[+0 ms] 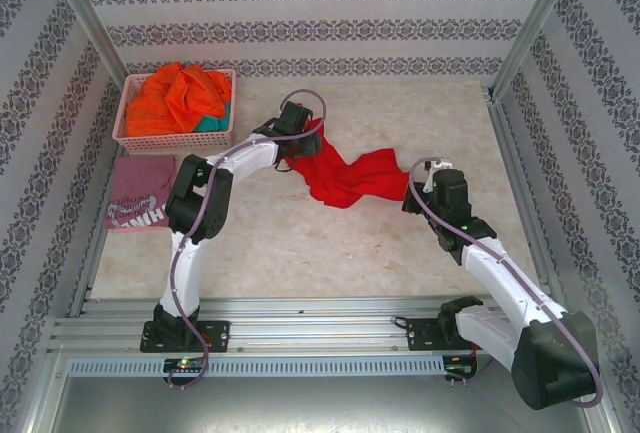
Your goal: Fold and stack the t-shirts
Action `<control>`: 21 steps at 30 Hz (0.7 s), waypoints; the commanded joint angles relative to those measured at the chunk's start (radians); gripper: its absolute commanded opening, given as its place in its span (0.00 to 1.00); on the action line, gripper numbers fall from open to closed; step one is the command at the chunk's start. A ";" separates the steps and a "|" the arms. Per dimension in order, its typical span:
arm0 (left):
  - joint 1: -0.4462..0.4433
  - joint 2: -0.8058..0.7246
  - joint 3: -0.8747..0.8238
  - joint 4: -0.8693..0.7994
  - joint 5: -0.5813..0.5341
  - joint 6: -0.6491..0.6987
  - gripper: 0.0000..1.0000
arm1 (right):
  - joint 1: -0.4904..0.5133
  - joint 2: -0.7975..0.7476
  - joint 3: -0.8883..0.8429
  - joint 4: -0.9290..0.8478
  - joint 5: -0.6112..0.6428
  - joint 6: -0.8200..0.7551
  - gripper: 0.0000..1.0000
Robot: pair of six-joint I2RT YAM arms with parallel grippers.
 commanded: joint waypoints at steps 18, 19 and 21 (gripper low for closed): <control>-0.020 0.023 0.106 -0.058 0.004 -0.025 0.53 | 0.026 0.115 0.000 0.099 -0.045 0.086 0.00; -0.024 0.033 0.117 -0.064 0.004 -0.028 0.54 | 0.031 0.121 0.001 0.104 -0.044 0.087 0.00; -0.035 0.051 0.134 -0.070 0.006 -0.034 0.54 | 0.036 0.133 0.002 0.111 -0.046 0.089 0.00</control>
